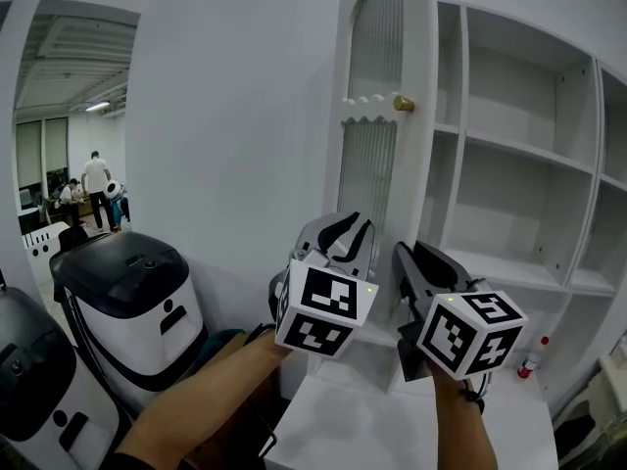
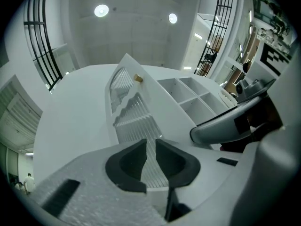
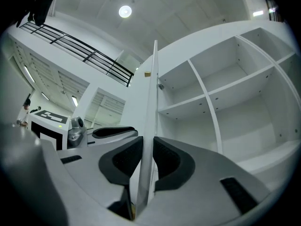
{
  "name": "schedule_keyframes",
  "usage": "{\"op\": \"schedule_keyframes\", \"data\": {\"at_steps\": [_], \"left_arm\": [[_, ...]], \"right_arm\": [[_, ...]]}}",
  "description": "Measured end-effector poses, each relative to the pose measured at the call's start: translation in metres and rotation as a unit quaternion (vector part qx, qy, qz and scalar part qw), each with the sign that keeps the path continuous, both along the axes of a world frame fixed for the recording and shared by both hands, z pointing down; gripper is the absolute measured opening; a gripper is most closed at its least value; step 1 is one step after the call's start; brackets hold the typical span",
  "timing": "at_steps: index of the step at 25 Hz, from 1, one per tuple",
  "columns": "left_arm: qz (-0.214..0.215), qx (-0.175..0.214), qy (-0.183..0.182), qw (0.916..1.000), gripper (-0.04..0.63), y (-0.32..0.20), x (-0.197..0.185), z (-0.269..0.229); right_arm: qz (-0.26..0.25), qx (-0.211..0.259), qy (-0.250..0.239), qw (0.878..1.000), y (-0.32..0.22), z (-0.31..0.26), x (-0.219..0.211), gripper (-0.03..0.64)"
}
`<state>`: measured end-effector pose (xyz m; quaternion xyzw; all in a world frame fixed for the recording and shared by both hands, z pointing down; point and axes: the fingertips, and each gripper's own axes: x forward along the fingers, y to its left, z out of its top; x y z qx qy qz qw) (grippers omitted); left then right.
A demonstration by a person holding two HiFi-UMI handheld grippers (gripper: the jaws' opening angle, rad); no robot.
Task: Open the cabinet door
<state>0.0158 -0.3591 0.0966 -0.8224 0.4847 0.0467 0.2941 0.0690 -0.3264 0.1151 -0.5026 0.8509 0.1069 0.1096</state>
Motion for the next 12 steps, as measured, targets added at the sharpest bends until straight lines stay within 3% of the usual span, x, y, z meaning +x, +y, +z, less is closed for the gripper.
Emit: {"op": "schedule_keyframes", "data": {"at_steps": [12], "left_arm": [[-0.006, -0.011, 0.014, 0.9998, 0.064, 0.016, -0.047, 0.004]], "right_arm": [[-0.004, 0.010, 0.009, 1.000, 0.018, 0.000, -0.050, 0.074]]}}
